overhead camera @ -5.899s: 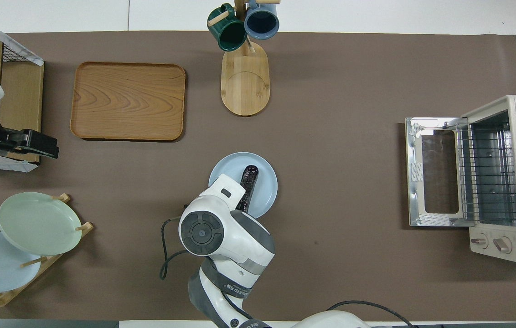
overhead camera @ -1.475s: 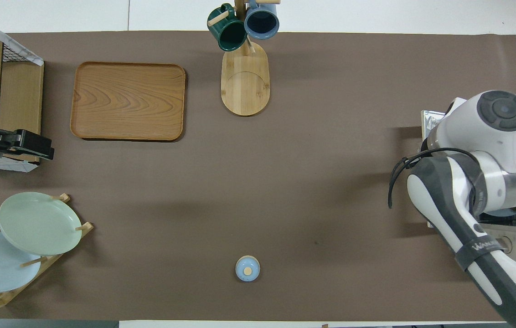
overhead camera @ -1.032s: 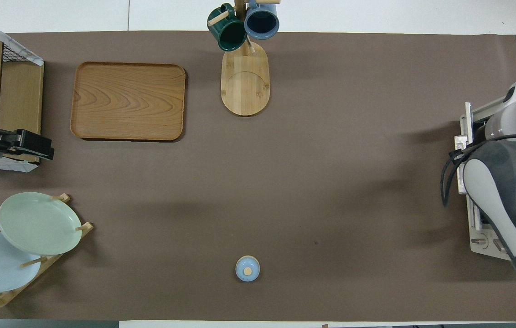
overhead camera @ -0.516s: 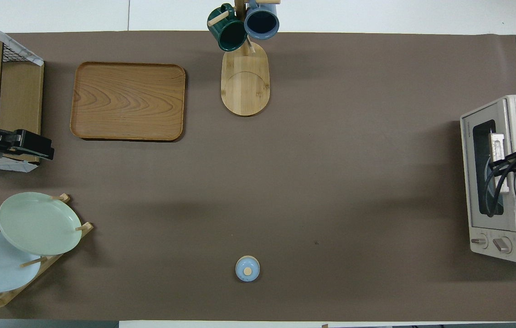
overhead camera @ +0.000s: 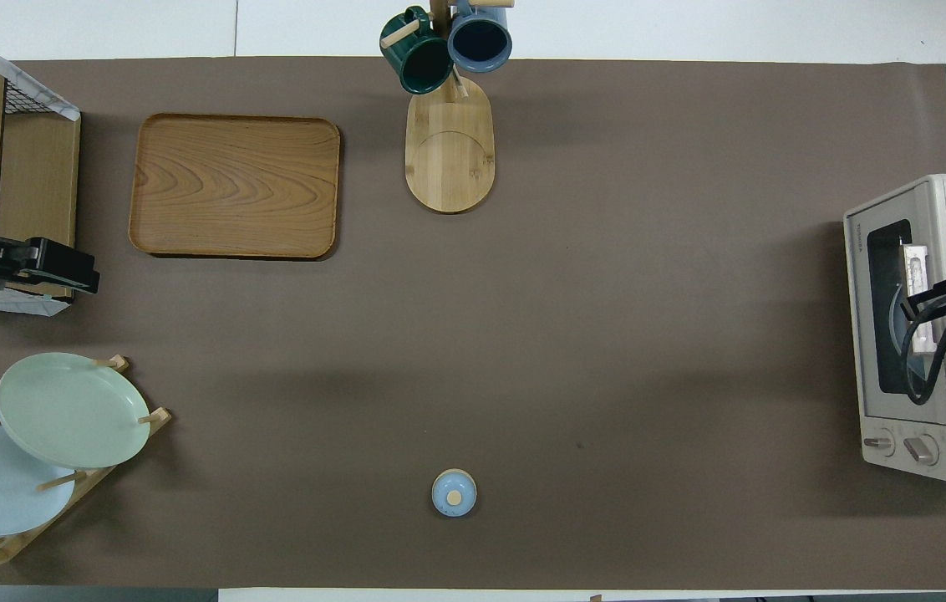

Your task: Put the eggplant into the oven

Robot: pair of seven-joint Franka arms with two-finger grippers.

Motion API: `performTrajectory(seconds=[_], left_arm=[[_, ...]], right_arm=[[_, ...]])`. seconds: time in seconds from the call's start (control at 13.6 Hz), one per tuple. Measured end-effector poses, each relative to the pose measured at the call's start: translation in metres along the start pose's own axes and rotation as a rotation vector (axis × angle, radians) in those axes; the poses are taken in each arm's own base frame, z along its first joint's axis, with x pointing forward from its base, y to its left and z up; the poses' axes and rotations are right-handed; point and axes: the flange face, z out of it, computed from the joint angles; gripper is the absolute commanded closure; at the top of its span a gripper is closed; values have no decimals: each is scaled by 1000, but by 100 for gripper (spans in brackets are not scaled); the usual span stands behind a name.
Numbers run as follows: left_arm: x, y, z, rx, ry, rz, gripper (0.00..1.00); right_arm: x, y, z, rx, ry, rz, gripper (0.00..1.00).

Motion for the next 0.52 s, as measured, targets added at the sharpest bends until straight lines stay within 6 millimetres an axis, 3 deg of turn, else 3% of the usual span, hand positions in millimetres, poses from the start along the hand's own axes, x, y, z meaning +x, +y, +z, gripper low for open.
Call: performTrajectory(seconds=[0.29,0.52], left_arm=[[0,0,0,0,0,0,0],[0,0,0,0,0,0,0]], right_arm=[[6,-4,-13,13,-6,52,0],[11,-22,-13,13,-9,52,0]])
